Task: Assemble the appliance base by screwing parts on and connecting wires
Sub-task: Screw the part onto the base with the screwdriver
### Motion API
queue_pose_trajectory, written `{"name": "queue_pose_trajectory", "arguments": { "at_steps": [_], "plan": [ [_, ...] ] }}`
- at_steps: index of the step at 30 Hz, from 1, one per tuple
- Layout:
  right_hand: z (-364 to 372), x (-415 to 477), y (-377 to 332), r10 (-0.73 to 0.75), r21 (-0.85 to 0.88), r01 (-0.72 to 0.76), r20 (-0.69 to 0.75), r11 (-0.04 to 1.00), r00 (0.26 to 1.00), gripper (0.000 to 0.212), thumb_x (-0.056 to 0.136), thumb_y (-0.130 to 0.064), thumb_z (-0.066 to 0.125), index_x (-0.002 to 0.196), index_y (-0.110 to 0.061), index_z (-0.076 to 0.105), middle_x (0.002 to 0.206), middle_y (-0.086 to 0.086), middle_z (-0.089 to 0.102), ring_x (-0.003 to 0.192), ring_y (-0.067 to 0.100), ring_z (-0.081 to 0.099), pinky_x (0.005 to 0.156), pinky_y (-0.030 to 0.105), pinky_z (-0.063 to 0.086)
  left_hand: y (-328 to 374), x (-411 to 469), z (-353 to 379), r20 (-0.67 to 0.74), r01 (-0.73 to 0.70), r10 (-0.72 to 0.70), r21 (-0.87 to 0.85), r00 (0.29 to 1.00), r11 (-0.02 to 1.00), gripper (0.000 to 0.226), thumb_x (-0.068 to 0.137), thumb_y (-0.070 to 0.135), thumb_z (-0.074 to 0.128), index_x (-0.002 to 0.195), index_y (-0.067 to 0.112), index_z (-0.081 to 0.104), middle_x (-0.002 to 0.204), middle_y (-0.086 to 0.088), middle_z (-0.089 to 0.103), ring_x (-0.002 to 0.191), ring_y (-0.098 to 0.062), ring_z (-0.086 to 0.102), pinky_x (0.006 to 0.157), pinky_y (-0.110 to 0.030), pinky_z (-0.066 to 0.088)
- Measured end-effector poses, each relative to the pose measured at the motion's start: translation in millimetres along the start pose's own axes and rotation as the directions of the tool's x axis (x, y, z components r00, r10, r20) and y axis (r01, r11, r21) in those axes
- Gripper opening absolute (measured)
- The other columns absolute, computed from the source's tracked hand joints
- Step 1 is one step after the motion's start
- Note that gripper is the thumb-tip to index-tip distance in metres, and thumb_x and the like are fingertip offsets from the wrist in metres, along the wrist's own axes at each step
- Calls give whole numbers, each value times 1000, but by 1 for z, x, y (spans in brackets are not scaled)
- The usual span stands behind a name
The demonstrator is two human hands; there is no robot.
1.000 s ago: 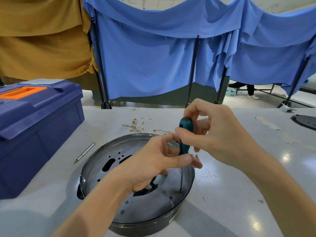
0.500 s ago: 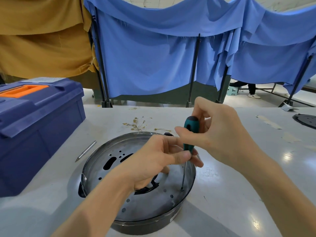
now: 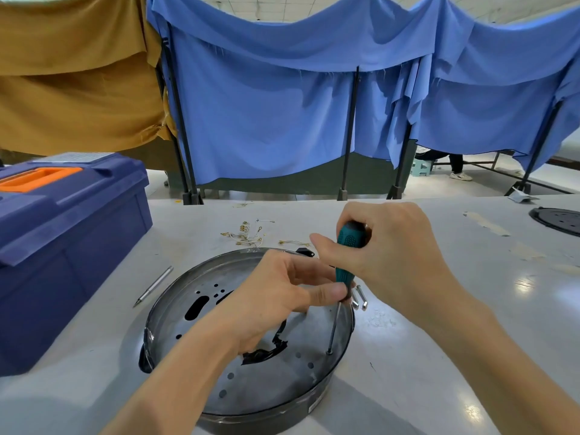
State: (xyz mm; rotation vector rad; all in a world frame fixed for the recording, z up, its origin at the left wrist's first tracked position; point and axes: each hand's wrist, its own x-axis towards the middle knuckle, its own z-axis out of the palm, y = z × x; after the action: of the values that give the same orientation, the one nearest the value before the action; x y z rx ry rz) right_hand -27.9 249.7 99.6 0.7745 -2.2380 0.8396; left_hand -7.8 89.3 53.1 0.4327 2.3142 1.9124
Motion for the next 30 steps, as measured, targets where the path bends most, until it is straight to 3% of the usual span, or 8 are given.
{"name": "queue_pose_trajectory", "arguments": {
  "at_steps": [5, 11, 14, 16, 18, 21, 26, 30],
  "plan": [
    [-3, 1, 3, 32, -42, -32, 16, 999, 999, 43, 76, -50, 64, 55, -17, 48, 44, -11, 35, 47, 12, 37, 53, 30, 37, -3, 0, 3, 41, 57, -57, -15, 998, 998, 35, 78, 33, 69, 110, 19, 71, 100, -5, 75, 105, -14, 67, 94, -50, 54],
    [-2, 0, -3, 4, -136, -1, 23, 991, 1000, 50, 76, -61, 59, 53, -23, 36, 44, -11, 32, 46, 9, 34, 53, 26, 33, -1, -1, 4, 87, 40, -39, -6, 995, 999, 34, 77, 45, 72, 104, 25, 72, 101, -2, 75, 107, -11, 66, 96, -53, 48],
    [-9, 3, -3, 27, -42, -24, 86, 999, 996, 56, 69, -70, 59, 53, -17, 50, 44, -5, 43, 44, 16, 44, 51, 32, 42, -2, -1, 2, 90, 21, -20, -12, 996, 1000, 30, 78, 43, 70, 101, 24, 73, 101, -3, 75, 107, -12, 66, 95, -54, 49],
    [-18, 4, 0, 42, 143, -67, 174, 987, 984, 46, 69, -63, 65, 70, -17, 70, 54, -6, 61, 48, 16, 59, 55, 33, 52, -4, -1, 1, 85, 6, -5, -21, 996, 1000, 23, 83, 38, 67, 100, 25, 74, 102, -5, 75, 108, -14, 66, 95, -56, 50],
    [-21, 4, 4, 25, 223, -76, 225, 972, 974, 34, 72, -49, 67, 86, -18, 74, 65, -11, 67, 55, 14, 65, 61, 33, 57, -6, -1, -1, 84, 0, 2, -23, 996, 1000, 22, 86, 37, 64, 101, 25, 75, 103, -5, 74, 109, -14, 65, 96, -58, 50],
    [-16, 5, 5, 29, 194, -65, 187, 979, 982, 29, 72, -42, 68, 74, -13, 68, 60, 0, 65, 54, 20, 63, 58, 42, 56, -5, -1, 0, 91, 2, 0, -23, 996, 1000, 30, 84, 42, 64, 106, 24, 74, 103, -3, 75, 110, -12, 65, 95, -55, 51],
    [-5, 5, 1, 36, -80, -27, 113, 996, 993, 42, 74, -60, 59, 58, -23, 47, 49, -9, 45, 48, 10, 44, 53, 27, 37, -3, -1, 3, 117, 5, -7, 16, 993, 1000, 28, 83, 52, 62, 97, 31, 74, 101, 2, 75, 109, -6, 64, 94, -50, 49],
    [-17, 3, 1, 17, 76, -34, 214, 997, 977, 44, 73, -62, 57, 82, -21, 70, 63, -12, 64, 53, 9, 62, 56, 27, 51, -4, -1, 1, 121, 13, -11, -9, 993, 1000, 26, 89, 45, 58, 100, 28, 74, 103, 1, 75, 112, -8, 63, 96, -52, 49]
  ]
}}
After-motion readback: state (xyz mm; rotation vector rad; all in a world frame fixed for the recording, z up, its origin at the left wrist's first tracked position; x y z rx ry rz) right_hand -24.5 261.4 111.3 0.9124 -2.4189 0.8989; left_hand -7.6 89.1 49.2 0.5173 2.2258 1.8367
